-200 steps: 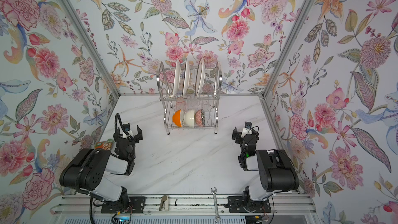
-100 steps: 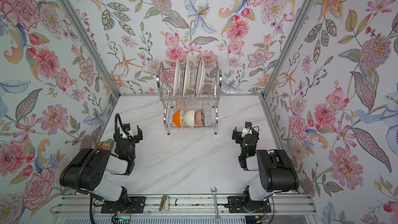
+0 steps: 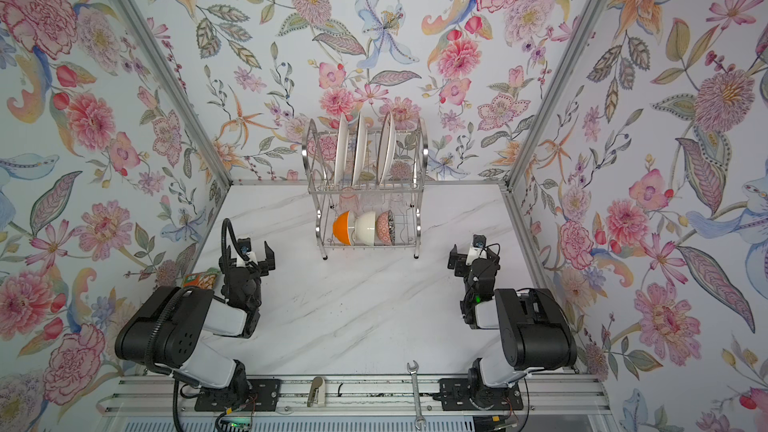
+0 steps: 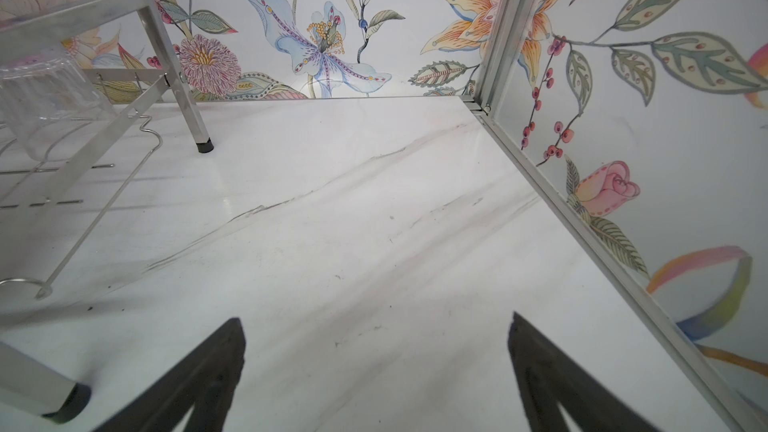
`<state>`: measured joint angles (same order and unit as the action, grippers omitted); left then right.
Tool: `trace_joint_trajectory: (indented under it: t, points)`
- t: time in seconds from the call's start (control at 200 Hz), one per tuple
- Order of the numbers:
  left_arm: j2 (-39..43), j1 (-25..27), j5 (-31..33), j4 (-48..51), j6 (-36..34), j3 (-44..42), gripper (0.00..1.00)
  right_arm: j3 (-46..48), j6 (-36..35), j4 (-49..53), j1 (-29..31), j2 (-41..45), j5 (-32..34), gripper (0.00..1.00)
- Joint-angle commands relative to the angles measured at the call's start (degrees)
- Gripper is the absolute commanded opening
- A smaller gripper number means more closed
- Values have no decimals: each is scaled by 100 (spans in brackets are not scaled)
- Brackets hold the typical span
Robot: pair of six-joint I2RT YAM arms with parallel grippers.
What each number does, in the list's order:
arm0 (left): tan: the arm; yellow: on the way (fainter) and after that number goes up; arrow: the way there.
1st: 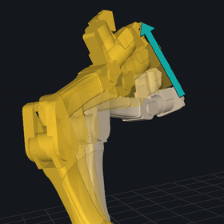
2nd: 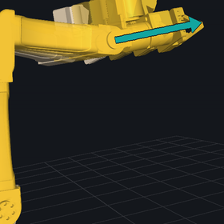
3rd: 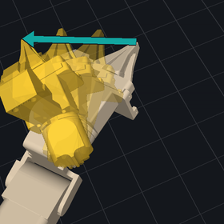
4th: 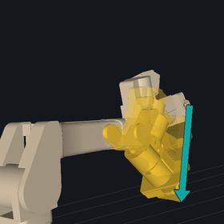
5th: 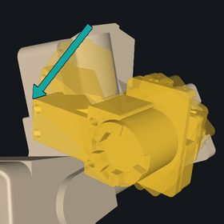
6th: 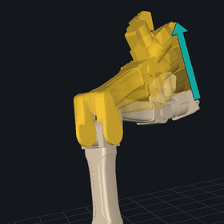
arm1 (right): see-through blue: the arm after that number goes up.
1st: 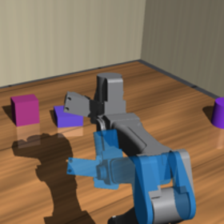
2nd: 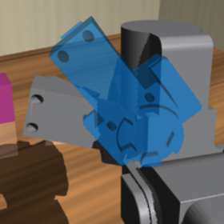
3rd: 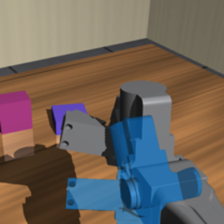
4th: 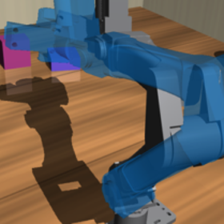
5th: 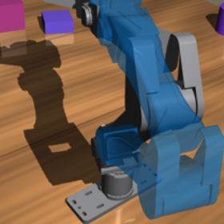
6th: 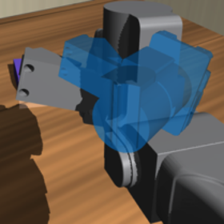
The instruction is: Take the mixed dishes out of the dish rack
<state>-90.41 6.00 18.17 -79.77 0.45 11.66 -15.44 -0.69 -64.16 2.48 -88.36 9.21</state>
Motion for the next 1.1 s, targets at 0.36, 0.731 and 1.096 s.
trace_joint_trajectory:
  t: [0.36, 0.731, 1.096]
  points:
    - [2441, -55, -963, 2185, -71, 352, 99, 49, -69, 1578, 33, 2234, -451, 99]
    - [4792, -39, -2908, 5411, -324, 1097, 99, -93, 85, 3504, 263, 4540, -1984, 95]
    - [5980, -22, -3386, 6399, -20, 777, 99, -629, -464, 5297, 1451, 5100, -2076, 93]
